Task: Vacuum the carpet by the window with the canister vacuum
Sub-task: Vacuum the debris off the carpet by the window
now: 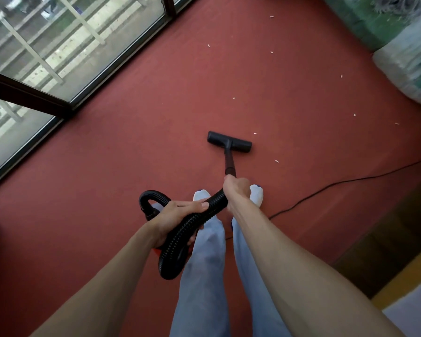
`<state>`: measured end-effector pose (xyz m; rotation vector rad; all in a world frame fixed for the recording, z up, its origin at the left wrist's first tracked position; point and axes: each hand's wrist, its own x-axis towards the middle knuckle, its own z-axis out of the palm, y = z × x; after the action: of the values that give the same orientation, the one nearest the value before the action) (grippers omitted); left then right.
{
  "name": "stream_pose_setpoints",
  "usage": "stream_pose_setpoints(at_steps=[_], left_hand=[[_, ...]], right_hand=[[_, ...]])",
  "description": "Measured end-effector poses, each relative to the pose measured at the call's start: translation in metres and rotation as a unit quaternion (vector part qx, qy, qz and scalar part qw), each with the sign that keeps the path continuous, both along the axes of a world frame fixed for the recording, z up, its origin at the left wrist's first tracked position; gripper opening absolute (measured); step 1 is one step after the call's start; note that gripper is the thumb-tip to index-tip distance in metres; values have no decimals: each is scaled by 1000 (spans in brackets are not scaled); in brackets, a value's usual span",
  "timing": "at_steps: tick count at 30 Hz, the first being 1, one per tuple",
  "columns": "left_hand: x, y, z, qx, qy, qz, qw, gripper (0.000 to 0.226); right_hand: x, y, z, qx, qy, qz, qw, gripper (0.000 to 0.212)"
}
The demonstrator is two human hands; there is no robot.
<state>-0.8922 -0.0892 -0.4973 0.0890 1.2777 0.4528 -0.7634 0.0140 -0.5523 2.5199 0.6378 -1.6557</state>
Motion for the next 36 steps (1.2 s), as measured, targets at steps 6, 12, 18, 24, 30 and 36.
stream_pose_setpoints(at_steps=[6, 12, 18, 24, 30, 36], left_hand=[[14, 15, 3, 37, 22, -4, 999, 29], [25, 31, 17, 60, 6, -125, 990, 15], [56, 42, 6, 52, 6, -177, 983, 30], [71, 36, 6, 47, -18, -164, 985, 29], [67, 48, 7, 35, -32, -197, 979, 29], [94, 66, -7, 64, 53, -152, 985, 28]], right_hand=[[5, 15, 1, 40, -28, -47, 998, 19], [45, -9, 15, 48, -36, -172, 983, 24], [84, -10, 3, 34, -12, -192, 981, 13], [96, -9, 5, 38, -9, -218, 975, 22], [103, -11, -1, 46, -25, -242, 969, 19], [106, 32, -11, 32, -36, -184, 982, 30]])
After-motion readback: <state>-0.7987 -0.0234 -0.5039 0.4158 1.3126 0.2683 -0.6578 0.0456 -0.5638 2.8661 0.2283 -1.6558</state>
